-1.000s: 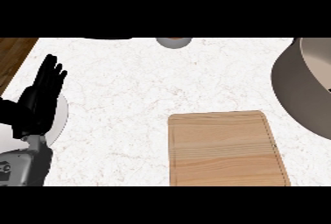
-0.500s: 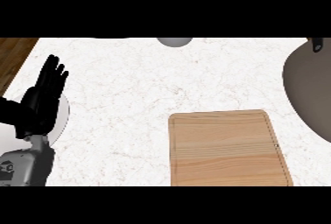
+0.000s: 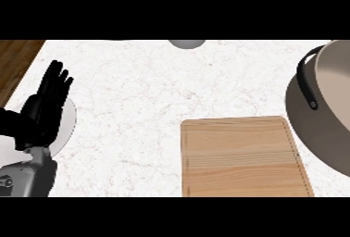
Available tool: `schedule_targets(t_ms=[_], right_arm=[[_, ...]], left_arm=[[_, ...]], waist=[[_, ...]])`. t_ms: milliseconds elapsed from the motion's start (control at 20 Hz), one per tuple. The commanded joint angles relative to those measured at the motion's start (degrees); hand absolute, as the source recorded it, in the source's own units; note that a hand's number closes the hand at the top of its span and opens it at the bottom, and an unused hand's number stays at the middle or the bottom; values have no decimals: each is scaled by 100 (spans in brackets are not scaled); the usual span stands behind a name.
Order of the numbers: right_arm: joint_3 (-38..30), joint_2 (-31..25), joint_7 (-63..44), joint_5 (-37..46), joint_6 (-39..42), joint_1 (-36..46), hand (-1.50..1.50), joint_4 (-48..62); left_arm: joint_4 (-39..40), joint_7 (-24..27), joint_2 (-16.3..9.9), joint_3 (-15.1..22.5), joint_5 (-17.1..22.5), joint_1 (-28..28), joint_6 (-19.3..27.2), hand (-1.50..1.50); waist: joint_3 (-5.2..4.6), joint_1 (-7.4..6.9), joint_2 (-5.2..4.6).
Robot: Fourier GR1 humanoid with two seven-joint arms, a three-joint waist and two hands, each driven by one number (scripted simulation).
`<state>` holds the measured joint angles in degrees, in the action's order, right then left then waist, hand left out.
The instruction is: Pick the croissant from the cutting board and place it in the pot
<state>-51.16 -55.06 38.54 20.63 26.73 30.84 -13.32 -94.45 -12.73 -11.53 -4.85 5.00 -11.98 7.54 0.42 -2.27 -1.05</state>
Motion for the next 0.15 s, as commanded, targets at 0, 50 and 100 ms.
schedule_targets(t_ms=[0,50,100], right_arm=[[-4,-197,534,-33,598,-338,-150,117],[21,-225,344,-38,565,-131,-150,129],[12,-104,528,-55,495,-255,-150,128]], left_arm=[[85,159,-32,-76,27,166,-72,0],[139,-5,-36,-68,39,-105,-39,0],[116,-8,28,-26,18,-54,1,0]], waist=[[17,34,-12],[14,28,-12],[17,36,-9]])
